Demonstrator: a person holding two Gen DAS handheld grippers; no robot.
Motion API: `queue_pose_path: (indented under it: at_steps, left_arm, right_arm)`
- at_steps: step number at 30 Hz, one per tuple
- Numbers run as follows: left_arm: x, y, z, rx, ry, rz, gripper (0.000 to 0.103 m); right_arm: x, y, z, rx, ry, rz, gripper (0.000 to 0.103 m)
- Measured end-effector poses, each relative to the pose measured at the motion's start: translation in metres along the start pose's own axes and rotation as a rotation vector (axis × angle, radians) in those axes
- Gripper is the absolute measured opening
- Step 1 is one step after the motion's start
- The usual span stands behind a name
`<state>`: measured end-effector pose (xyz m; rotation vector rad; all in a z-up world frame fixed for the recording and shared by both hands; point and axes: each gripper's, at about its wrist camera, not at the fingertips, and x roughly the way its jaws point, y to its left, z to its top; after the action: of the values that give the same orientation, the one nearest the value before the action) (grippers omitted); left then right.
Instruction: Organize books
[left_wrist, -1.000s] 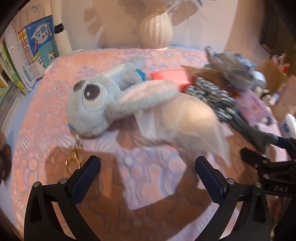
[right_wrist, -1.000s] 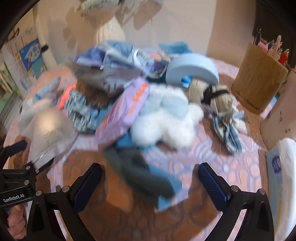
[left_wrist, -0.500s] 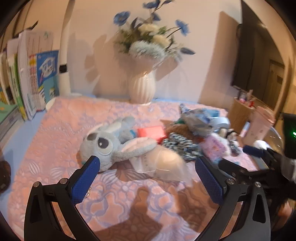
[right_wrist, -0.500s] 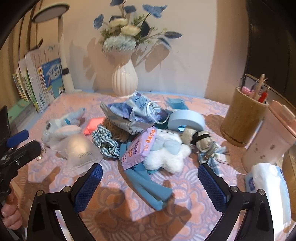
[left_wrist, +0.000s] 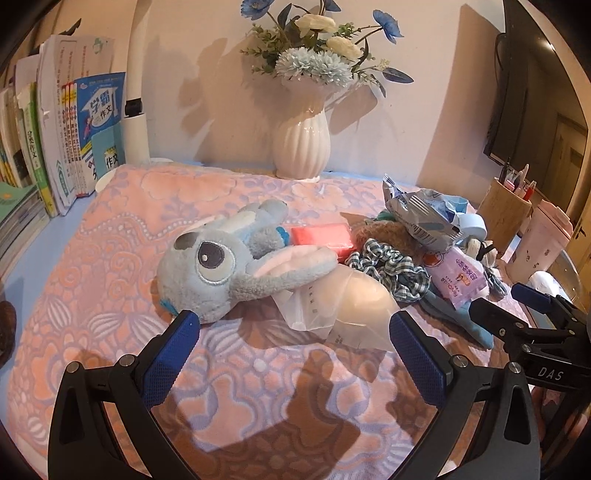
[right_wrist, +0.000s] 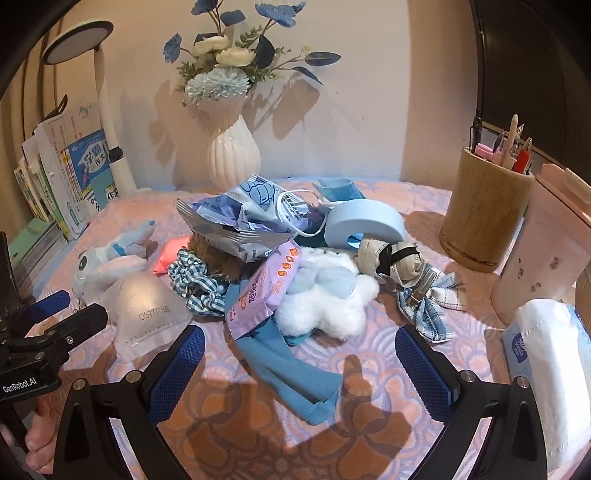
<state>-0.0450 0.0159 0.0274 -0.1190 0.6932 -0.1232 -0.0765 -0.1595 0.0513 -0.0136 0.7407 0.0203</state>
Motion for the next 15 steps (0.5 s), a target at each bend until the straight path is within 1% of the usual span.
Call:
queue_pose_path:
  at_steps: [4,7,10,15]
  left_arm:
    - [-0.0010,0.0028,0.0003,-0.016,-0.001,-0.002,0.102]
    - [0.0009,0.0014,0.0006,-0.017,0.009,0.016,0.102]
    - [0.0014,0.0009,0.0006,-0.020,0.012,0.018,0.102]
    - [0.0030,0.0044,0.0004,-0.045,0.021,0.005,0.102]
  right_arm:
    - [-0.0009,-0.0002,-0.0007,0.008,0.004,-0.011,0.103]
    - [-0.0015,0.0000,-0.0005,0.014,0.006,-0.022,0.103]
    - [-0.0014,-0.0016,-0.0006,0.017,0.003,-0.026,0.103]
    - [-0.0031,-0.0009,-0.0022,0.025,0.000,-0.035,0.103]
